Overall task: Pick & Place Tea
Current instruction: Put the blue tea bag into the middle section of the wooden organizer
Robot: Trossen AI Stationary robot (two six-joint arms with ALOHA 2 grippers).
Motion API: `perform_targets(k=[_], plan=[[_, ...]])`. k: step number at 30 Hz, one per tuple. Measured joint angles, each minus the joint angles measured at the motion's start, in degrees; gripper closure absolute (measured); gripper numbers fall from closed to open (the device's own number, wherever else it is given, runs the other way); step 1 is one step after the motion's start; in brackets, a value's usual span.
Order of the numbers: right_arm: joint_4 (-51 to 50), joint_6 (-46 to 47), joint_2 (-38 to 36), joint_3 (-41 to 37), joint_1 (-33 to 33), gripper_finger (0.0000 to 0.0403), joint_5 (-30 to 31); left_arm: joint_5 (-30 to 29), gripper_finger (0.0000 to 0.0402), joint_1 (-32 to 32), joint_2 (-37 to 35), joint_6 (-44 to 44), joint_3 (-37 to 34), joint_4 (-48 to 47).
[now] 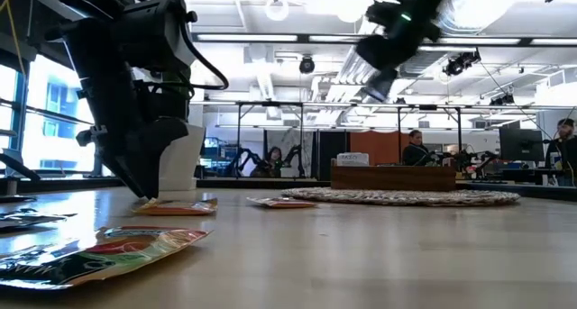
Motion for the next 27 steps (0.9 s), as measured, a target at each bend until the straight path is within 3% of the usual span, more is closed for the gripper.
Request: perform_targets(k=[5, 9, 11, 13, 18, 27], plan=[[25.7, 3.2, -12.2, -23.7, -5.6, 0.0398, -1.7, -0.3, 0.0271, 0.0, 0.0, 0.3, -0.1, 1.0], [56.0, -5.8, -12.0, -36.1, -10.9, 0.0395, -9.5, -0.5, 0.0271, 0.0, 0.0, 0.4, -0.1, 1.9], [63.7, -7.7, -9.7, -38.6, -14.0, 0.0395, -11.6, -0.5, 0.0271, 0.0, 0.1, 0.4, 0.3, 2.1], [64.5, -7.3, -7.5, -39.2, -17.0, 0.0398, -11.7, -0.3, 0.0271, 0.0, 0.1, 0.4, 0.9, 3.0], [64.5, -6.4, 0.4, -36.2, -22.3, 0.0396, -20.1, -1.0, 0.0271, 0.0, 0.1, 2.1, 2.0, 4.1], [62.6, -10.4, 12.4, -28.2, -23.1, 0.0392, -20.8, -1.5, 0.0271, 0.0, 0.0, 3.5, 2.8, 3.7]])
